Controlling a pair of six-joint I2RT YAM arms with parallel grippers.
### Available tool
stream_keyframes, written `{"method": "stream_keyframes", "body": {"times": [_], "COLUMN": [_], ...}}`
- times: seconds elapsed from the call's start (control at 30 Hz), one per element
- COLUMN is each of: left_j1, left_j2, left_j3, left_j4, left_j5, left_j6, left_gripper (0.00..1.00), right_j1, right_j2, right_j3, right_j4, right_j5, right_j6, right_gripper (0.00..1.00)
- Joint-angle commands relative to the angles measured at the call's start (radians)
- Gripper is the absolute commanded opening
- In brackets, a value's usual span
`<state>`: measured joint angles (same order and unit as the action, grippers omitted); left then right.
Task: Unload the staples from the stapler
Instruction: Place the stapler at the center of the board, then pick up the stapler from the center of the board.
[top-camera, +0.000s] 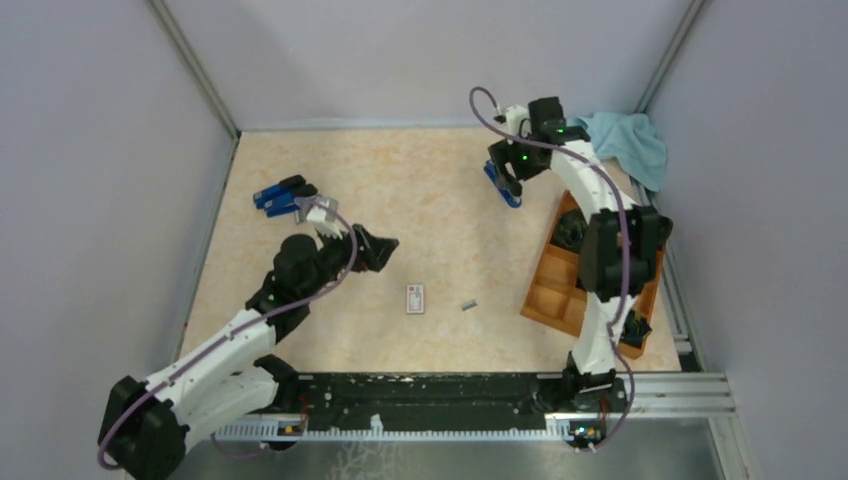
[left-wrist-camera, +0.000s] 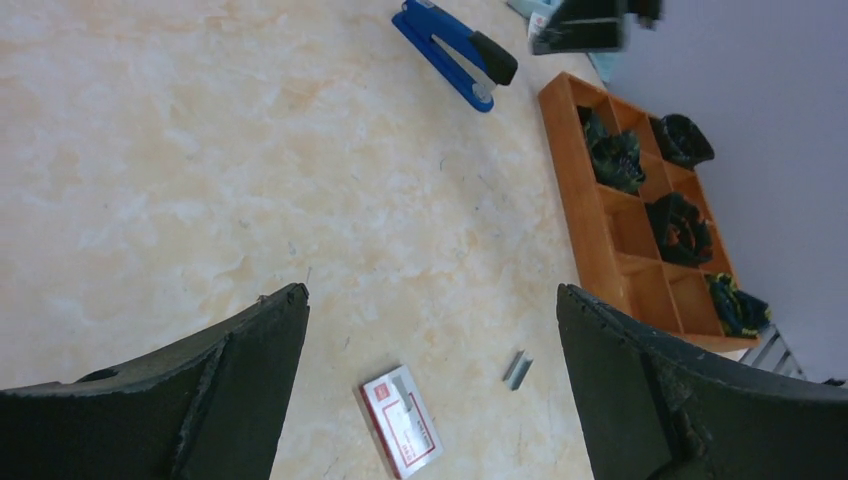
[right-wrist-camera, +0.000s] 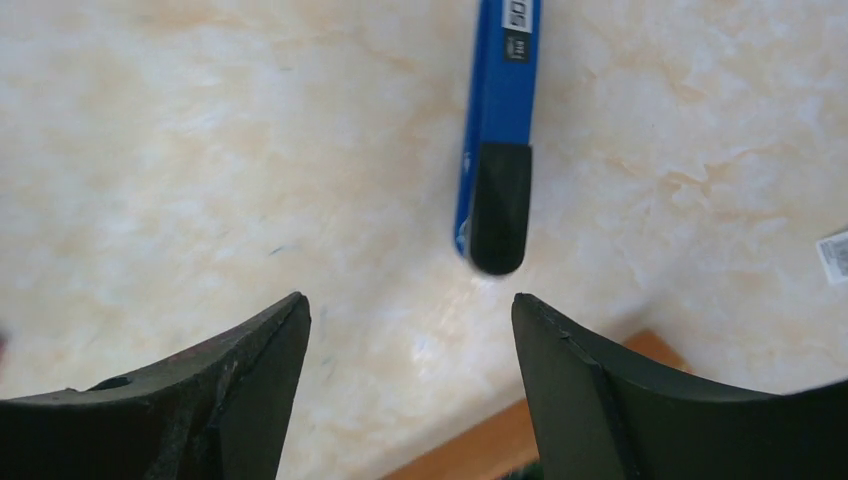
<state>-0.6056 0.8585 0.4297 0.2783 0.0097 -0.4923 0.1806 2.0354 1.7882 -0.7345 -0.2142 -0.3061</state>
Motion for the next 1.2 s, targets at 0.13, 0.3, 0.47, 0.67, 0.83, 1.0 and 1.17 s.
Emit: {"method": "stream_keyframes", "body": {"times": [0.13, 0.3, 0.47, 0.67, 0.83, 1.0, 1.17], "left_j1": [0.151, 0.259, 0.384, 0.474, 0.536, 0.586, 0.598], "left_j2": [0.182, 0.272, 0.462, 0.729, 0.901, 1.084, 1.185], "left_j3": [0.244, 0.349, 0.548, 0.891, 1.074, 1.273, 1.386], "left_j4": [-0.140, -0.219, -0.452, -0.857, -1.015, -1.146, -1.196], "left_j5": [0.073, -0.051, -0.153, -0.246, -0.261, -0.230, -0.221], "left_j6": [-0.178, -0.374, -0.546, -0.681, -0.705, -0.673, -0.657], "left_gripper": [0.95, 0.81, 0.75, 0.69, 0.67, 0.67, 0.69], "right_j1": [0.000, 0.000, 0.000, 0.000, 0.003, 0.021, 0.041], "right_j2": [-0.733, -0.939, -0.932, -0.942, -0.944, -0.935, -0.921], "right_j3": [-0.449, -0.802, -0.823, -0.842, -0.842, -0.836, -0.828], "right_j4": [0.278, 0.751, 0.756, 0.743, 0.727, 0.693, 0.660], "right_j5": [-0.598, -0.880, -0.891, -0.864, -0.838, -0.801, -0.771], "right_j6": [0.086, 0.356, 0.375, 0.344, 0.318, 0.275, 0.232], "right_gripper": [0.77, 0.82, 0.81, 0.81, 0.80, 0.80, 0.80]}}
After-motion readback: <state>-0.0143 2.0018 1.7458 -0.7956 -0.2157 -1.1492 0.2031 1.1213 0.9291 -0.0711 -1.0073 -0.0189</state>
